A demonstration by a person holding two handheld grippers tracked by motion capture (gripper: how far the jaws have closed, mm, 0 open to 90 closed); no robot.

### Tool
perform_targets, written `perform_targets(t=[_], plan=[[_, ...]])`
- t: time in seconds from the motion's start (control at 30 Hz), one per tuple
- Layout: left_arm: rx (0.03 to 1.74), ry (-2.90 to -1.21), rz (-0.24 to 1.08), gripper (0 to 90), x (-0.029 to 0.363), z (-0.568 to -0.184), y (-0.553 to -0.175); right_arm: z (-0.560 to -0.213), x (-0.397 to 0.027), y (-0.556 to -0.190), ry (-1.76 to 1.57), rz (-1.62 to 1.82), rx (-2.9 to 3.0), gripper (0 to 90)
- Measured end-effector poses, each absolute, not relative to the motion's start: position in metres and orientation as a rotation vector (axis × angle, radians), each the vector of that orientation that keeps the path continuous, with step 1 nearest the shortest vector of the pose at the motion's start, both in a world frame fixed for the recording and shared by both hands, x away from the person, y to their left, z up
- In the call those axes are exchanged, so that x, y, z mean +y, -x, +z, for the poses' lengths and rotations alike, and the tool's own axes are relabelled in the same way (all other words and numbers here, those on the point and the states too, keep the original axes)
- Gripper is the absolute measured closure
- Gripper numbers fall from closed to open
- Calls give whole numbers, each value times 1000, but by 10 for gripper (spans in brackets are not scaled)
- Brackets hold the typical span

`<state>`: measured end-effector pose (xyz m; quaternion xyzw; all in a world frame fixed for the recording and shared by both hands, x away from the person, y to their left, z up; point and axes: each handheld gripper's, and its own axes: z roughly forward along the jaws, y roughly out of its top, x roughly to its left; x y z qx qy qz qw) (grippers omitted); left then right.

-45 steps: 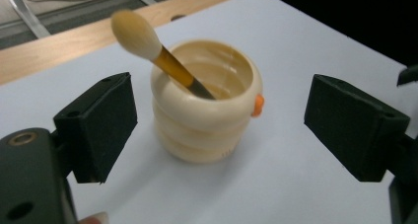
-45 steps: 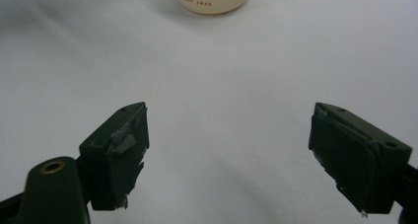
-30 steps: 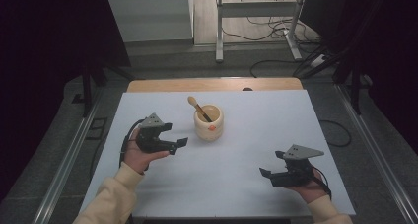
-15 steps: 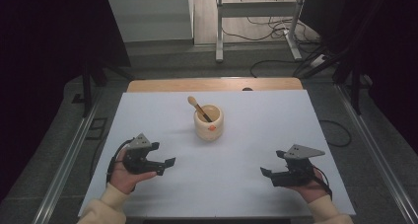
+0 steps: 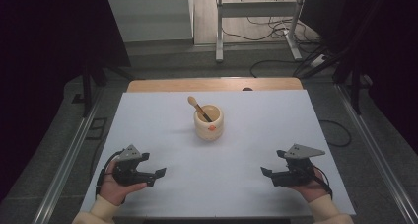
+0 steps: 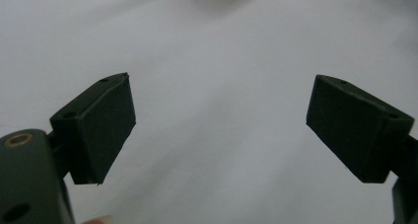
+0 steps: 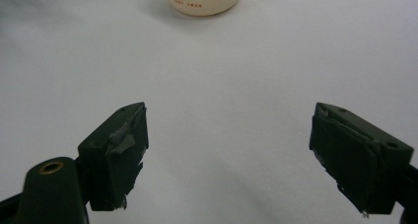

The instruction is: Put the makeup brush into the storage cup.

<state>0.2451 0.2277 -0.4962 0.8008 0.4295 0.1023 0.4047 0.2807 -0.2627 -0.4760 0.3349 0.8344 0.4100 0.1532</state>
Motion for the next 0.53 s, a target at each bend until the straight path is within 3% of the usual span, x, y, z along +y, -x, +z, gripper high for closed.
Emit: perform_targets(t=[0.53], plan=[[1090,-2004,292,130,228,-495,-245,-476,-264,-282,-962,1178,2388,151]])
